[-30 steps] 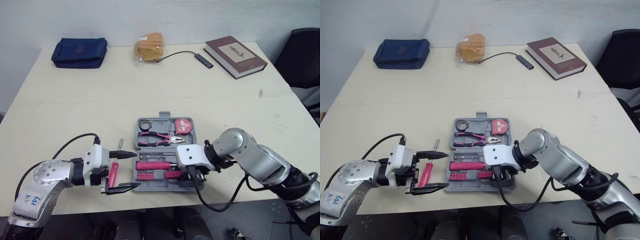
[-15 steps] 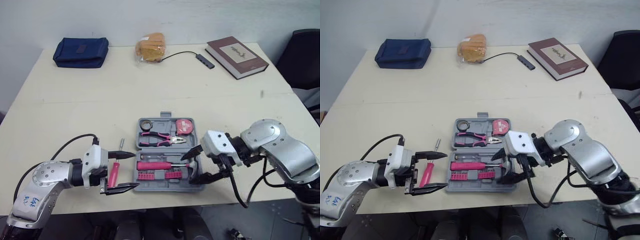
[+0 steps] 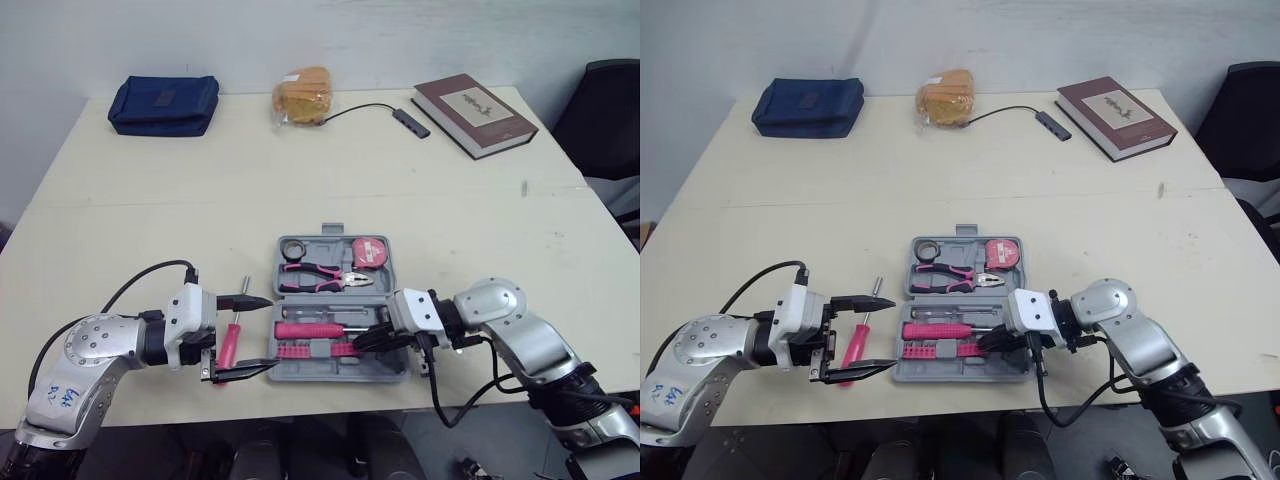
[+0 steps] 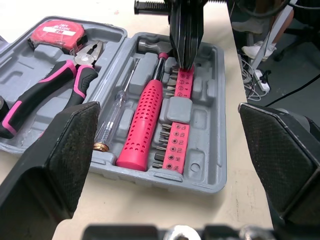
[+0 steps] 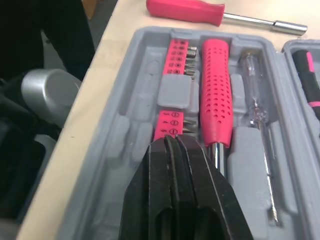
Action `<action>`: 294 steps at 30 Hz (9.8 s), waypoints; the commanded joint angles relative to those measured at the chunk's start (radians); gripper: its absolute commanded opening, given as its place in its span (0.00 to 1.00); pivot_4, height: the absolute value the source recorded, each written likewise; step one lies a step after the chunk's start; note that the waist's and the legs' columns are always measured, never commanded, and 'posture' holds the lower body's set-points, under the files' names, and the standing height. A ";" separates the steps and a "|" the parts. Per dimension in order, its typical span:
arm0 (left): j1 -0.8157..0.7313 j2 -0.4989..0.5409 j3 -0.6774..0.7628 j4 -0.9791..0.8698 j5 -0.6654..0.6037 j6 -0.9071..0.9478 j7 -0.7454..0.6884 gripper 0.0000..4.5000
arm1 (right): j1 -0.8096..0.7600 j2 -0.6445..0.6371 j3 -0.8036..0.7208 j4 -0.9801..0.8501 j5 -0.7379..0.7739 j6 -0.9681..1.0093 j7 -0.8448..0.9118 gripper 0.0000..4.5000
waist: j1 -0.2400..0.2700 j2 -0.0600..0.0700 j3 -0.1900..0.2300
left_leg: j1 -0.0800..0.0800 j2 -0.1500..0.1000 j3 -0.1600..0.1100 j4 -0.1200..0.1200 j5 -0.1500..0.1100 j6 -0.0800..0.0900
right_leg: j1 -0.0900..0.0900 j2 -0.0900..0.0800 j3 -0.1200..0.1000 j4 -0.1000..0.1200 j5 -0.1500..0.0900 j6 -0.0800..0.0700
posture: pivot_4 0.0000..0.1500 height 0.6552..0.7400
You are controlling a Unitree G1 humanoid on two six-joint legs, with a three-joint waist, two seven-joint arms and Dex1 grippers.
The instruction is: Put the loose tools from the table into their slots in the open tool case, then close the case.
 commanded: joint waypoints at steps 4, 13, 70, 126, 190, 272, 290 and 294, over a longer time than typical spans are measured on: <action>-0.003 0.006 0.009 -0.016 0.001 0.002 0.011 1.00 | 0.017 -0.012 0.062 -0.003 -0.113 -0.038 -0.039 0.01 | -0.001 -0.001 0.000 | 0.001 0.000 0.000 0.002 0.000 0.001 | 0.001 0.000 0.000 0.000 0.000 0.000 | 1.00 1.00; 0.033 0.000 0.063 0.006 0.033 -0.036 0.060 1.00 | 0.066 0.030 -0.108 -0.089 0.060 0.092 -0.144 0.01 | -0.001 -0.002 -0.001 | 0.001 0.002 -0.001 0.002 -0.001 0.001 | 0.001 0.000 0.000 0.001 0.001 -0.002 | 1.00 1.00; 0.588 -0.287 0.188 -0.376 0.107 0.272 0.673 1.00 | 0.281 0.023 -0.442 0.051 0.414 -0.326 0.140 0.99 | -0.024 -0.005 0.001 | 0.017 0.008 0.001 -0.007 -0.008 0.003 | 0.015 -0.002 0.002 -0.008 -0.002 -0.006 | 1.00 1.00; -0.283 0.053 -0.429 -0.172 0.203 0.372 0.110 0.13 | 0.536 -0.057 -0.533 -0.149 0.353 -0.334 0.001 1.00 | 0.004 -0.002 0.002 | 0.017 0.004 0.001 -0.007 -0.006 0.002 | 0.015 0.006 0.005 -0.007 0.000 -0.003 | 1.00 1.00; -0.238 -0.160 -0.304 0.122 0.120 -0.051 -0.033 0.01 | 0.623 -0.065 -0.611 -0.167 0.320 -0.317 -0.169 1.00 | 0.005 0.000 -0.004 | 0.015 0.003 0.000 -0.006 -0.004 0.008 | 0.016 -0.002 0.002 -0.007 0.002 0.000 | 1.00 1.00; -0.154 -0.108 0.051 0.372 0.249 0.031 0.338 0.48 | 0.109 -0.056 -0.283 0.060 -0.061 0.169 -0.355 0.44 | -0.003 0.000 -0.002 | 0.014 0.007 0.002 -0.007 -0.003 0.003 | 0.010 -0.004 0.002 -0.003 0.001 -0.002 | 1.00 1.00; -0.553 -0.177 0.025 0.130 -0.013 1.020 0.681 0.95 | -0.422 0.120 -0.324 -0.028 0.342 1.484 -0.809 0.96 | 0.000 0.000 -0.002 | -0.004 0.000 0.000 -0.005 0.003 -0.001 | -0.007 -0.003 0.002 -0.001 0.003 -0.001 | 1.00 1.00; -0.592 -0.236 0.013 0.183 0.048 1.017 0.773 0.95 | -0.462 0.174 -0.325 0.033 0.351 1.484 -0.901 0.96 | 0.001 0.000 -0.002 | -0.008 -0.001 0.002 -0.005 0.004 -0.001 | -0.010 -0.002 0.003 -0.001 0.003 0.001 | 1.00 1.00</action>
